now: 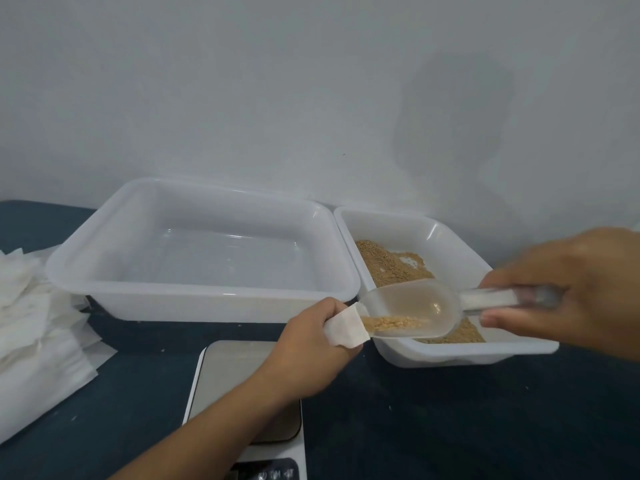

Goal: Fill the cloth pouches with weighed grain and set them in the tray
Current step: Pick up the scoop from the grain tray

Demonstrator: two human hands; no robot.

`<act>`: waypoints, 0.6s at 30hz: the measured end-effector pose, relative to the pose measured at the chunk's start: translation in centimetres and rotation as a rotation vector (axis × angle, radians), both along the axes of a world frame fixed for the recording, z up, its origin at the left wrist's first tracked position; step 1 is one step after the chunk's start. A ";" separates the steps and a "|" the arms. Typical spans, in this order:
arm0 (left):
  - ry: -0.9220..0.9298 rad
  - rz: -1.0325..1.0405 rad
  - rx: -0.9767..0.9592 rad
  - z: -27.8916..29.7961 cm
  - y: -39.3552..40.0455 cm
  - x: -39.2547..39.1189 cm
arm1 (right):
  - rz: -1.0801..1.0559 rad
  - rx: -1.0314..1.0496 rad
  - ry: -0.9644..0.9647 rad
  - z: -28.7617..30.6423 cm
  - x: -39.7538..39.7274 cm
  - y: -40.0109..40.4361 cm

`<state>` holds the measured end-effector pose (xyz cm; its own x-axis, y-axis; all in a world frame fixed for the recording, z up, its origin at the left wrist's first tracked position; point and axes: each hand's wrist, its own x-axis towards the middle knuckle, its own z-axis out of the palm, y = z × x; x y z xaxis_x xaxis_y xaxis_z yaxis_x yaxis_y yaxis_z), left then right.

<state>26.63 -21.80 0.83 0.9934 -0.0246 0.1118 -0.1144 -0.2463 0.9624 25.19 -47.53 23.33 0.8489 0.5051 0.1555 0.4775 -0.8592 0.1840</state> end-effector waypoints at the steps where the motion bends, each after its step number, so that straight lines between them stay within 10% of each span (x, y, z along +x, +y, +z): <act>1: 0.001 -0.006 -0.005 0.0 0.0 0.0 | -0.008 -0.010 0.005 0.2 -0.3 0.5; 10: 0.028 -0.016 -0.068 0.5 0.3 -0.2 | -0.076 0.110 0.013 -0.6 -0.7 0.8; 18: 0.201 -0.107 -0.354 2.4 1.0 -1.8 | -0.139 0.761 0.303 -7.2 -0.7 0.6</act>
